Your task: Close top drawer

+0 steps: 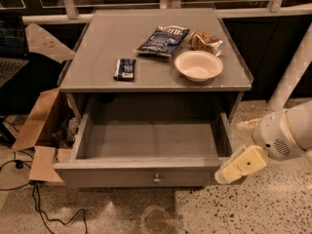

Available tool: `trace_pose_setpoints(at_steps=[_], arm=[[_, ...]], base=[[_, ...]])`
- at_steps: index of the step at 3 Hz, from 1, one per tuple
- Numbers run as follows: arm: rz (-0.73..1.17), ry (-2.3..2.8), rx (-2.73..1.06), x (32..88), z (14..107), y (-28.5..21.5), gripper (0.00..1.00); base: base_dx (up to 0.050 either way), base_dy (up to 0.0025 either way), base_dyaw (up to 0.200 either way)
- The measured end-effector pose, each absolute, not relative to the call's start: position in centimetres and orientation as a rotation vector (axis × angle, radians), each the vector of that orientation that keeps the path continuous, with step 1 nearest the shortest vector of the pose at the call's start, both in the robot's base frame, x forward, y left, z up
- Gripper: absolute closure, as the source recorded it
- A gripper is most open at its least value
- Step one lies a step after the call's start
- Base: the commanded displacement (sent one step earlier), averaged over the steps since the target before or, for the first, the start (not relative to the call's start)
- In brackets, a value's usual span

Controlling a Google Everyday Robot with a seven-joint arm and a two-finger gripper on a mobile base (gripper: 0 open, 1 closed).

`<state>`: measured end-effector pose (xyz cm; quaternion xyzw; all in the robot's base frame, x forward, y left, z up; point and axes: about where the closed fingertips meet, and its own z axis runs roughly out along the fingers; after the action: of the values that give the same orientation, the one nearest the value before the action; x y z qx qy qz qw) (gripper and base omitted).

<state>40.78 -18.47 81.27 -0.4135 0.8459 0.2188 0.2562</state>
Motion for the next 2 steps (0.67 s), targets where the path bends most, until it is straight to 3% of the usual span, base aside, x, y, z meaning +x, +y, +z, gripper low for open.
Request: trace_pose_setpoints(at_steps=[1,2], arm=[[0.626,2.320,-1.104,40.31,79.48,-17.86,0.00],[0.627,2.322,-1.103,40.27,79.38,-17.83,0.16]], base=[[0.000,0.00000,0.000],[0.000,0.00000,0.000]])
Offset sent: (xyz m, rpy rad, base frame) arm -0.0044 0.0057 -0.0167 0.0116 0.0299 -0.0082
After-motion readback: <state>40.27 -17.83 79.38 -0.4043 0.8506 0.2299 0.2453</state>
